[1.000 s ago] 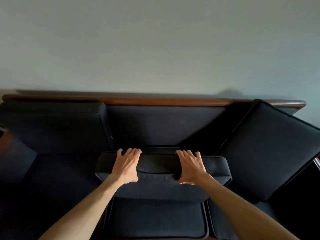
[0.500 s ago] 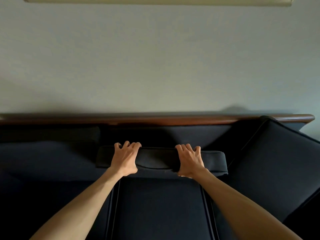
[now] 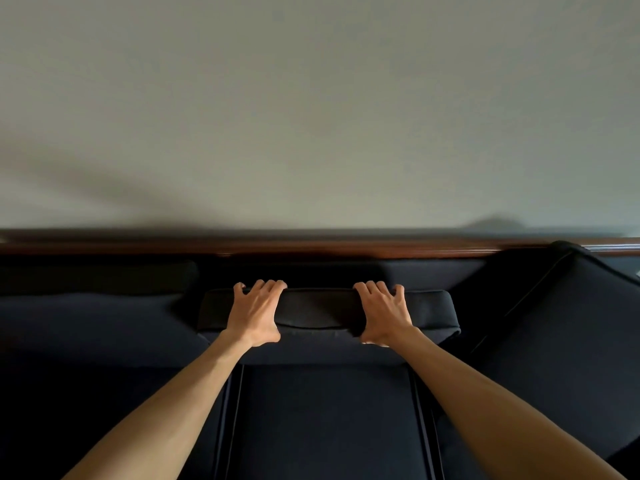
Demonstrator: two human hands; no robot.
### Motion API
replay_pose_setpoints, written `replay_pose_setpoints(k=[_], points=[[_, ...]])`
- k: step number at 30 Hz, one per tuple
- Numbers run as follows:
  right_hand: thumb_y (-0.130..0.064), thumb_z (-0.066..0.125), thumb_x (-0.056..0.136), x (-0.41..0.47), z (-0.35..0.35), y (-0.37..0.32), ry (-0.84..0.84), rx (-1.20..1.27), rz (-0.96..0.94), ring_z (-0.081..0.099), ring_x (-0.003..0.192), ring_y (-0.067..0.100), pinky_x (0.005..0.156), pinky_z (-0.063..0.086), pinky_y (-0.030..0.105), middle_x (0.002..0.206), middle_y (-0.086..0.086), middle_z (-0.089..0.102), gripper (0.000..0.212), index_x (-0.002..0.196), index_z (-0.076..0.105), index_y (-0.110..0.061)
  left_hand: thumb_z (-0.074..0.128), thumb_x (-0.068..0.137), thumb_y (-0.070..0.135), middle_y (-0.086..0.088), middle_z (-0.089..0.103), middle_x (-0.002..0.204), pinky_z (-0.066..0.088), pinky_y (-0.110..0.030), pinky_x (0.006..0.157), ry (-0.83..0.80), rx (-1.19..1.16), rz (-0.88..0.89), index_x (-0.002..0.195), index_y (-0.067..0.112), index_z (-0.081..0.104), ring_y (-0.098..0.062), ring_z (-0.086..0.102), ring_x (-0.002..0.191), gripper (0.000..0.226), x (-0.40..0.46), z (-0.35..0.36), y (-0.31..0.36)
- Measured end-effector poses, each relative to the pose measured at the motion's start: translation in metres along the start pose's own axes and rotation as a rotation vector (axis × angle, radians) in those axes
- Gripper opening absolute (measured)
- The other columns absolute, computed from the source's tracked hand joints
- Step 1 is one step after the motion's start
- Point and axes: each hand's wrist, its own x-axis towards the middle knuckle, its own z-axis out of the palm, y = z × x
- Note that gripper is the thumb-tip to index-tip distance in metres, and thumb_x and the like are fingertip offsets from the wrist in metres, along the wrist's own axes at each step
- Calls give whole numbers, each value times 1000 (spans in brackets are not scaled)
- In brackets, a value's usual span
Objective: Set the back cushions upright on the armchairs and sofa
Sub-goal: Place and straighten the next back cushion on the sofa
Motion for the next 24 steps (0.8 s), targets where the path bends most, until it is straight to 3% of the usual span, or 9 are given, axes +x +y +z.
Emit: replay_pose_setpoints(k=[3,6,9,11,14,16,19,21,24], points=[[-46,79,61,7,2,5,27,13,9,35,134,26,116,16,54,141,4,39,110,150,18,-20,80,64,22,0,40,146,14,-57,116,29,-18,-28,147,21,27,-22,32,139,99,10,2,4],[-43,77,71,7,7,3,70,-16,53,12,150,30,117,3,61,159,10,18,116,156,3,-17,80,71,17,-4,22,159,7,-57,118,82,-1,-84,154,20,15,-24,15,149,106,13,9,10],[-32,79,73,7,20,0,174,-9,93,13,151,32,116,7,65,162,14,17,107,156,14,-15,82,71,15,-8,29,158,24,-60,115,180,2,-70,152,18,26,-29,24,147,99,13,23,18],[-26,78,72,11,28,4,198,1,105,15,150,32,115,1,62,162,14,19,107,156,12,-18,82,71,14,-8,39,154,32,-60,111,235,-17,-32,150,17,35,-31,34,143,92,14,35,21],[-24,66,87,23,26,15,127,-32,98,-3,152,28,115,-7,60,165,10,-3,107,152,-19,-25,82,74,12,-6,42,152,33,-59,111,243,-48,-9,149,21,36,-31,36,142,89,25,37,18],[-24,56,95,32,19,17,44,-62,101,-17,150,26,115,-9,61,163,8,-19,100,146,-30,-25,77,80,12,-3,35,157,25,-57,115,211,-52,-2,151,25,29,-29,27,146,87,35,33,14],[-20,59,93,30,7,-4,-14,-58,160,-18,149,31,114,-8,64,161,12,-24,100,151,-22,-15,69,87,10,-1,23,161,14,-56,118,162,-89,-8,154,27,20,-28,15,150,84,36,34,14],[-22,64,89,25,12,-18,62,-6,134,-14,150,30,116,-6,66,158,11,-25,100,154,-12,-8,68,88,12,-3,18,162,13,-57,119,174,-105,-26,154,24,17,-29,11,150,84,30,36,22],[-52,57,90,24,25,-30,137,50,-59,-12,151,22,110,-17,64,161,0,-15,95,156,-3,-17,62,91,42,-3,10,162,9,-57,119,206,-124,41,155,16,15,-25,6,150,83,25,44,33]])
